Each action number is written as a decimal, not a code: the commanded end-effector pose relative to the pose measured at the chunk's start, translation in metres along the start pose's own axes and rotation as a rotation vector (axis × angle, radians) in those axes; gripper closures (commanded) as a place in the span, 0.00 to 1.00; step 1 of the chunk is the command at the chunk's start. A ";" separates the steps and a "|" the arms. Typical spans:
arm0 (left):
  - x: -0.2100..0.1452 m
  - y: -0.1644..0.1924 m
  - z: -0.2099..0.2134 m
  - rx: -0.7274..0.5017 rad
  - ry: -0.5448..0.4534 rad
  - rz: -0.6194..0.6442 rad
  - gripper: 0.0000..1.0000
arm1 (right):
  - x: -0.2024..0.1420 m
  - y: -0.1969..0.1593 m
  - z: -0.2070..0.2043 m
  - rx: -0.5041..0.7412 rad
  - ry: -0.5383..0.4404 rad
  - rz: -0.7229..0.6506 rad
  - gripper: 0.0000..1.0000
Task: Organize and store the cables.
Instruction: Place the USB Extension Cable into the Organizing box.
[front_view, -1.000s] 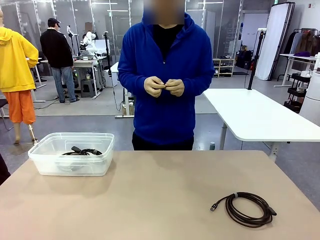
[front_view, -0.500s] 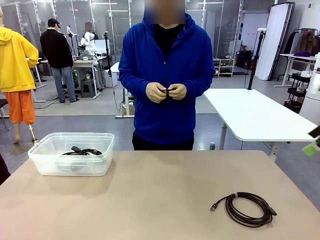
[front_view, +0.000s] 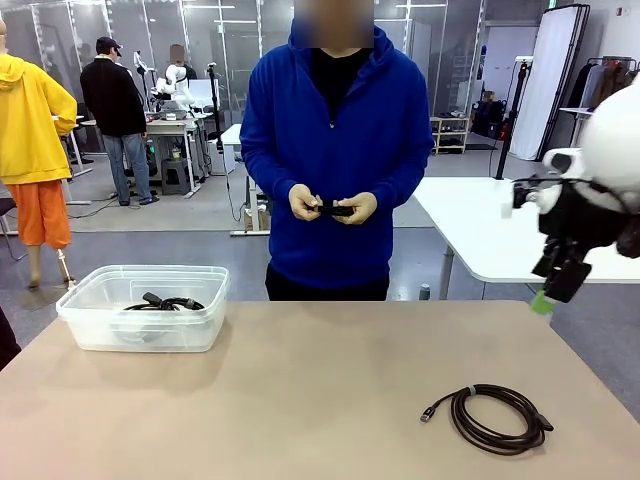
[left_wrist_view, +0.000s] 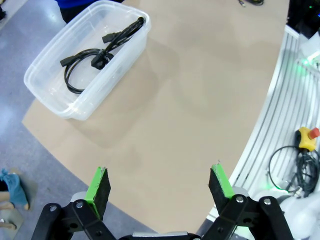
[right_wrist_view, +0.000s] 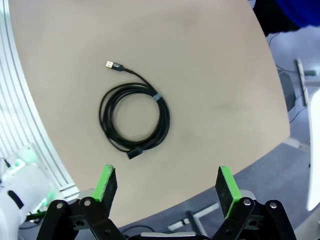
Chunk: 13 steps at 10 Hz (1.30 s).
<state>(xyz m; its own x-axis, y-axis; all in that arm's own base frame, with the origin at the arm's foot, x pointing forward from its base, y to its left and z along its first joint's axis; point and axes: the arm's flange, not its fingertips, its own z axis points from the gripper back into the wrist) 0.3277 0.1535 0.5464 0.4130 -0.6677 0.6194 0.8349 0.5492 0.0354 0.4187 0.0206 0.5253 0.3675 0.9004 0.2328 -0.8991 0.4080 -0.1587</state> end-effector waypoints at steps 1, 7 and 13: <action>0.000 0.001 0.002 -0.008 0.000 -0.004 0.00 | 0.008 -0.010 -0.023 -0.042 0.028 0.111 0.00; 0.000 0.001 0.002 -0.008 0.000 -0.004 0.00 | 0.026 -0.010 -0.150 0.068 0.100 0.315 0.00; 0.000 0.001 0.002 -0.008 0.000 -0.004 0.00 | 0.030 -0.016 -0.219 0.166 0.139 0.385 0.00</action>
<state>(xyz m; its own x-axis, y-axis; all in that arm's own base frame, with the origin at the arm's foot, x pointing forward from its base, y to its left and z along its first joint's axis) 0.3277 0.1538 0.5464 0.4139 -0.6677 0.6188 0.8344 0.5500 0.0353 0.4879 0.0777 0.3278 0.0417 0.9980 0.0468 -0.9972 0.0445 -0.0594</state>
